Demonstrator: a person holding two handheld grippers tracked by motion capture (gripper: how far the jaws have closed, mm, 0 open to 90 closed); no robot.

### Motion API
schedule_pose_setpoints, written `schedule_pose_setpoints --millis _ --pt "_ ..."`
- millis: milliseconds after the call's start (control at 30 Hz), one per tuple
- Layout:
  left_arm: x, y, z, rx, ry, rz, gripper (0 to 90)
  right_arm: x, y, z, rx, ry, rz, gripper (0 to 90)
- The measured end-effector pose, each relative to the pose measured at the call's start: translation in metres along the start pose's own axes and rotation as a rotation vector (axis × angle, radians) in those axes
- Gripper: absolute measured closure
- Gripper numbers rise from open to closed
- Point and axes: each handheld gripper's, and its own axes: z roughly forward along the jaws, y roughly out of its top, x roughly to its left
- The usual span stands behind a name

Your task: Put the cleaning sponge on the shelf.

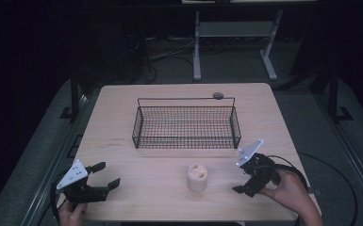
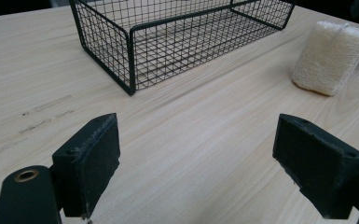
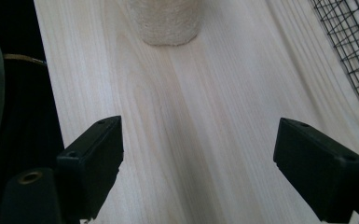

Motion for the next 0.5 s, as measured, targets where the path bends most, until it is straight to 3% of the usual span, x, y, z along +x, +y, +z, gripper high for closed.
schedule_pose_setpoints --millis 500 --pt "0.001 0.000 -0.001 -0.005 0.003 -0.002 14.1 0.003 0.021 0.002 0.022 0.009 -0.036 15.2"
